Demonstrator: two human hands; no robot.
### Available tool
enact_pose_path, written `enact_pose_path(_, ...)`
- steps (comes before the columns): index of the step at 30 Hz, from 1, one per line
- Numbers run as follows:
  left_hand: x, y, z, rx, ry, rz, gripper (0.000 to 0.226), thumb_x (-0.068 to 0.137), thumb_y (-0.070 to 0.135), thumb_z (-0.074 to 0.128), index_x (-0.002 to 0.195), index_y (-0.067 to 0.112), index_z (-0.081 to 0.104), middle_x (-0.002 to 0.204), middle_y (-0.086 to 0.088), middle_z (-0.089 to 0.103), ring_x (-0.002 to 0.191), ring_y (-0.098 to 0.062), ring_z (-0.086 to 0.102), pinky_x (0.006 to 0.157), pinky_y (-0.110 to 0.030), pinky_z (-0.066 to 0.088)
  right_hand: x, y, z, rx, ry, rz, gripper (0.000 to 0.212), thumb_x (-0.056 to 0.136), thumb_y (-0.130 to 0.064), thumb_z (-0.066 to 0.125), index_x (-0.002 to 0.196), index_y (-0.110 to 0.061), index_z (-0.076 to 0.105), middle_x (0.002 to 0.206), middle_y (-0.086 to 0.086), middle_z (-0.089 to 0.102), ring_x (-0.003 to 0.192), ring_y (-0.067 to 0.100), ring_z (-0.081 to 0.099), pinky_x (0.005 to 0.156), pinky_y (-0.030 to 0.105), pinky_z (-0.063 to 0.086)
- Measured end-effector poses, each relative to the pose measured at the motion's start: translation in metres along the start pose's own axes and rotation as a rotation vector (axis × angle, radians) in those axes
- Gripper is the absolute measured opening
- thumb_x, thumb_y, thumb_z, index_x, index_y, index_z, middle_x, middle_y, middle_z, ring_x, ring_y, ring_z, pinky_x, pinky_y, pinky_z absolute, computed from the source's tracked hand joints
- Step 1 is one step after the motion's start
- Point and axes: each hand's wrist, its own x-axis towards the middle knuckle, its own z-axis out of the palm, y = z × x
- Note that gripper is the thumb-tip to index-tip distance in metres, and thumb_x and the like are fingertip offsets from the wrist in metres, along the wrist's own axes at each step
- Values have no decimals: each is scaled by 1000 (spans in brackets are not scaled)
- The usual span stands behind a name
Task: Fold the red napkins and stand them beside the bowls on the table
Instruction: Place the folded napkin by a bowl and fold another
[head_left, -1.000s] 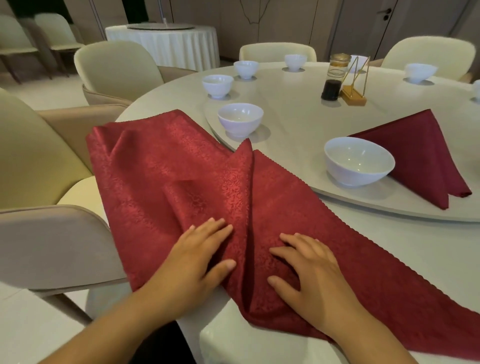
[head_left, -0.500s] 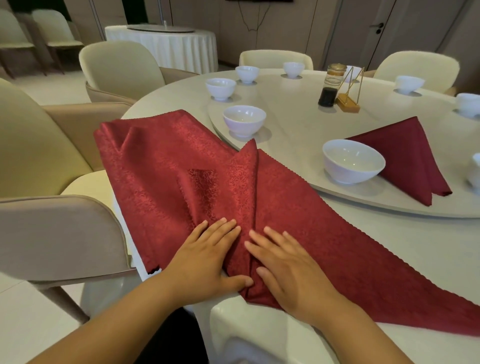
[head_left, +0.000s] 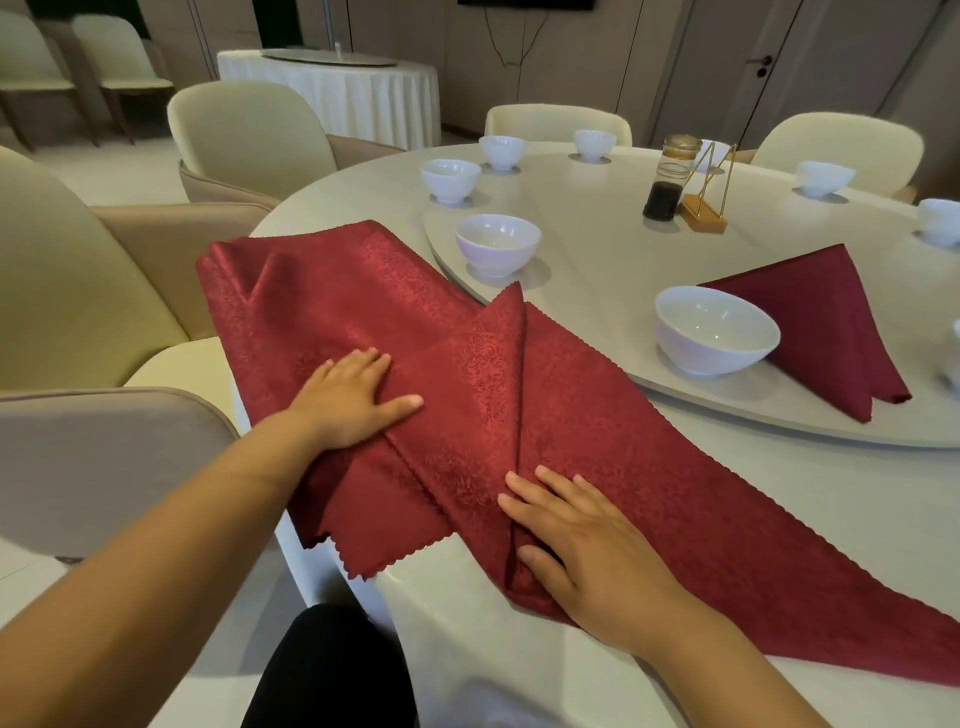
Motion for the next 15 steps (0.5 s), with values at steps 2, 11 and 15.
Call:
enact_pose_path(2,8,-3,-2,2,32,-17,71,93,54,32,147,14,13,156,-4,6,143,-17,2,113,-34,-2,-1,-1,1,10,2,4,56,98,-41,3,117,-30,54,122,-12,61,112,13,58,101,30,24)
enact_pose_path(11,-39,27,13,-55,461,445,29,72,23,44,74,11,70,72,-4,65,62,-26,63,59,-31,54,2,-1,0,9,-7,10,66,97,-41,-1,113,-31,62,120,-14,61,112,11,58,88,37,47)
enact_pose_path(15,-69,46,38,-161,450,503,34,70,31,44,77,15,72,80,0,68,80,-12,51,73,-27,50,2,0,-1,24,10,2,60,98,-41,6,112,-31,63,119,-13,62,110,11,59,86,37,48)
